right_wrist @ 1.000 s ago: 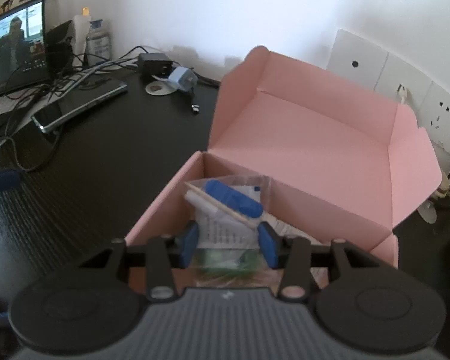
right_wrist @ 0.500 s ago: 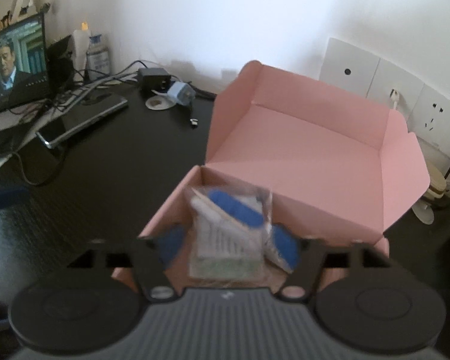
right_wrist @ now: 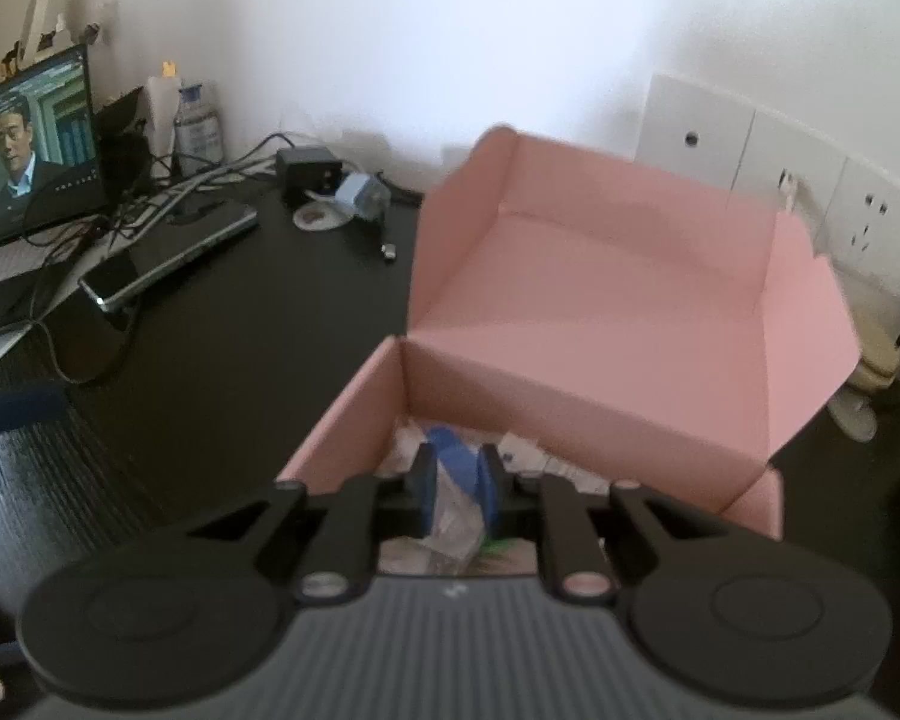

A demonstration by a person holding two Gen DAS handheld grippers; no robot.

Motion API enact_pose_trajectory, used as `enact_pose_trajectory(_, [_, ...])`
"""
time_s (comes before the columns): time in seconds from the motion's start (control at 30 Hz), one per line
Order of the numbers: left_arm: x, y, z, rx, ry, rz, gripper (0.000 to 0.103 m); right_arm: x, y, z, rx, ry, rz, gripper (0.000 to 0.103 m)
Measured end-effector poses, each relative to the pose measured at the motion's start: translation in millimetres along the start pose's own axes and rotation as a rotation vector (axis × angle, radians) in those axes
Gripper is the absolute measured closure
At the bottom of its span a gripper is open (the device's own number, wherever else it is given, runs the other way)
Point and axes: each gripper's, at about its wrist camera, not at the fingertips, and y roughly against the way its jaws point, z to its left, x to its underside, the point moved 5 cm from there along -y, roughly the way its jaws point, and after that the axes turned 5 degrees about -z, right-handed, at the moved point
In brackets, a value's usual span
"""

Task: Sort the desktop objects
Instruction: 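Open the right gripper to release the bag into the box, then withdraw the right tool up and away from the pink box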

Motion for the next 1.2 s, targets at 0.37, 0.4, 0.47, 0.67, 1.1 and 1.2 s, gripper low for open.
enact_pose_trajectory(0.37, [1.0, -0.9, 1.2, 0.002, 0.005, 0.003, 0.0, 3.9, -6.2, 3.4, -0.027, -0.018, -0.007, 0.088])
enact_pose_trajectory(0.4, [1.1, -1.0, 1.2, 0.002, 0.005, 0.003, 0.0, 3.8, -5.4, 2.8, -0.031, -0.022, -0.012, 0.088])
enact_pose_trajectory(0.47, [1.3, -1.2, 1.7, 0.003, 0.006, 0.004, 0.0, 3.0, -1.8, 1.3, -0.038, -0.032, -0.031, 0.084])
enact_pose_trajectory(0.67, [1.8, -2.1, 2.4, 0.003, 0.01, 0.005, 0.0, -4.1, 18.8, -0.2, -0.025, -0.039, -0.126, 0.03])
enact_pose_trajectory(1.1, [1.7, -2.5, 2.3, 0.003, 0.014, 0.005, 0.0, -0.6, 76.5, -10.6, -0.031, -0.056, -0.308, 0.001])
enact_pose_trajectory(1.2, [1.9, -2.6, 2.1, 0.004, 0.014, 0.005, 0.0, 12.4, 90.9, -14.0, -0.021, -0.043, -0.358, 0.001])
